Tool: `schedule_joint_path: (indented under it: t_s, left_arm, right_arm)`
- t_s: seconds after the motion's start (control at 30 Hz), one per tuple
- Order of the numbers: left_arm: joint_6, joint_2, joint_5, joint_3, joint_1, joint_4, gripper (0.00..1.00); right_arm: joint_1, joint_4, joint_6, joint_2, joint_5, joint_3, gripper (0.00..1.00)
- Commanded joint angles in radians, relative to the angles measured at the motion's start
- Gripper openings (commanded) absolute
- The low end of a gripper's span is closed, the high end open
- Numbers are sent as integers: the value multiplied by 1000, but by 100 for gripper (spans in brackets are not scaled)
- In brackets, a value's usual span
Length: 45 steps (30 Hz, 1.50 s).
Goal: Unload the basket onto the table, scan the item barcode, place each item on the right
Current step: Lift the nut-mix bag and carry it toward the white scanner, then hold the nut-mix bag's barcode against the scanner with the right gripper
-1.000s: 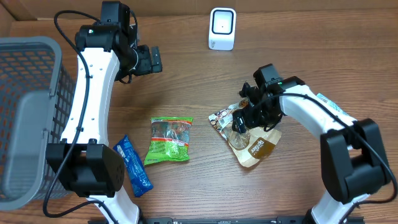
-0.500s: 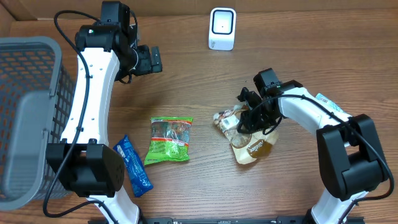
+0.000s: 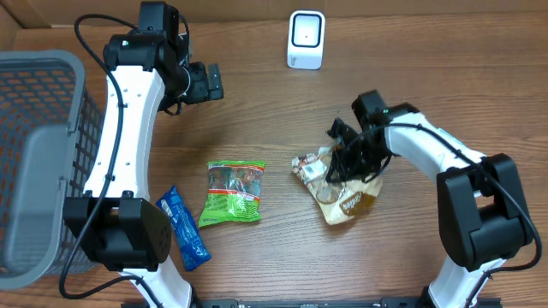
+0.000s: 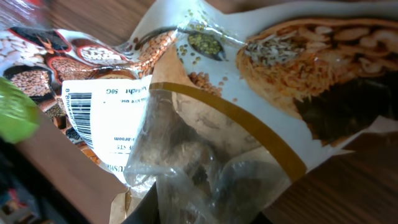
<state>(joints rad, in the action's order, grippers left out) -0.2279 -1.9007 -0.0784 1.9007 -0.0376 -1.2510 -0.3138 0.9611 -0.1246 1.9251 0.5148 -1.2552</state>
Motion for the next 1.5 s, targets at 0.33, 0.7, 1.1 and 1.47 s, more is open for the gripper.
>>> schedule_joint_path:
  t_s: [0.33, 0.7, 1.1, 1.47]
  left_arm:
    - [22, -3, -7, 12, -2, -1, 100]
    - [23, -3, -7, 12, -2, -1, 100]
    - [23, -3, -7, 12, -2, -1, 100]
    - [23, -3, -7, 12, -2, -1, 100]
  right_arm:
    - [1, 6, -22, -323, -14, -251, 4]
    - [1, 13, -6, -390, -43, -251, 4]
    - [1, -18, -6, -381, -77, -250, 4]
    - [-19, -204, 159, -322, -242, -236, 4]
